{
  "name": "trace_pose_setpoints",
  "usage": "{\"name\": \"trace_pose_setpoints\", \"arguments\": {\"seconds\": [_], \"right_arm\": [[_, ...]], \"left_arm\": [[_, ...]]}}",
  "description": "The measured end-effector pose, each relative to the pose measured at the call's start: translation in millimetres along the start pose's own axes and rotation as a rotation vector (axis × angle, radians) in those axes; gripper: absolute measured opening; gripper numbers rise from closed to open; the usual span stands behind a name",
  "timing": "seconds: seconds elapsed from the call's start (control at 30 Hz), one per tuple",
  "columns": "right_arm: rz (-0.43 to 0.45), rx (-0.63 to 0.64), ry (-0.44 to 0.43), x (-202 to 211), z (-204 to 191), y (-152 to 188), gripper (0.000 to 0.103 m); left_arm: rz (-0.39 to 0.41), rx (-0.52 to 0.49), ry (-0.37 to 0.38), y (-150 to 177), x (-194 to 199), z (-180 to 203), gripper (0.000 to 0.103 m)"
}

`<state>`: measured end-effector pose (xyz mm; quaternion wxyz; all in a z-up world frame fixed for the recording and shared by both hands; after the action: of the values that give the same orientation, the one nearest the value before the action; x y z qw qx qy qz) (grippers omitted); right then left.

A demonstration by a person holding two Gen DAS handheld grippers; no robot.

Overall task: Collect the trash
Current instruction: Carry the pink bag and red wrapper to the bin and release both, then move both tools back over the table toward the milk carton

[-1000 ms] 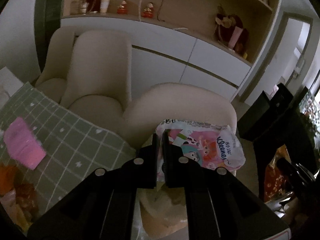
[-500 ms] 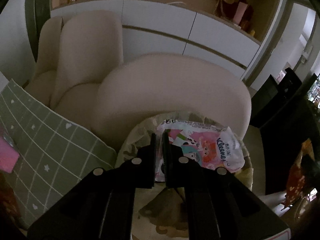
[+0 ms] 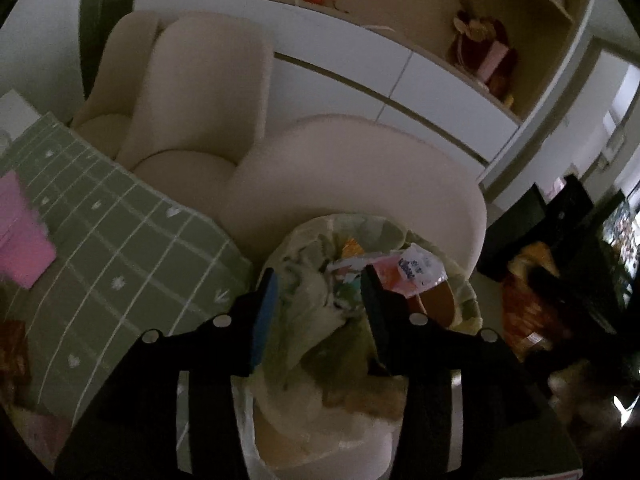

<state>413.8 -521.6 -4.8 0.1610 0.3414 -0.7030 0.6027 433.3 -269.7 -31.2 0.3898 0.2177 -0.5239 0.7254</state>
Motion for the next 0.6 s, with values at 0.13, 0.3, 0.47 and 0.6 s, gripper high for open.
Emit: {"name": "trace_pose_setpoints", "arguments": {"seconds": [0.13, 0.3, 0.47, 0.6], "right_arm": [[-0.03, 0.018, -0.02, -37.6, -11.3, -8.4, 0.01], [-0.184, 0.055, -0.017, -98.0, -24.3, -2.7, 0.01], [-0.344, 0.114, 0.004, -131.3, -35.8, 19.6, 0.01], [-0.294, 0.071, -0.002, -114.5, -35.1, 15.3, 0.011]], "left_arm": [[0.012, 0.019, -0.013, 12.6, 23.2, -9.9, 0.045], [0.023, 0.042, -0.047, 29.1, 49.7, -24.2, 0.046], [0.041, 0.061, -0.09, 40.6, 69.3, -35.8, 0.046], [0.044, 0.085, -0.11, 47.1, 83.2, -49.6, 0.046]]}}
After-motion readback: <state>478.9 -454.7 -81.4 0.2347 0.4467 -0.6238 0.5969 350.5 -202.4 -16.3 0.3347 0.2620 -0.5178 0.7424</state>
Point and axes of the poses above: each gripper's, at about its wrist camera, not at the fingertips, and x roughly against the way its jaws point, z to its right, y to its underside, the point moved 1 cm from there along -x, roughly the way its jaws point, and after that the axes turned 2 degrees about y, right-handed, at the moved point
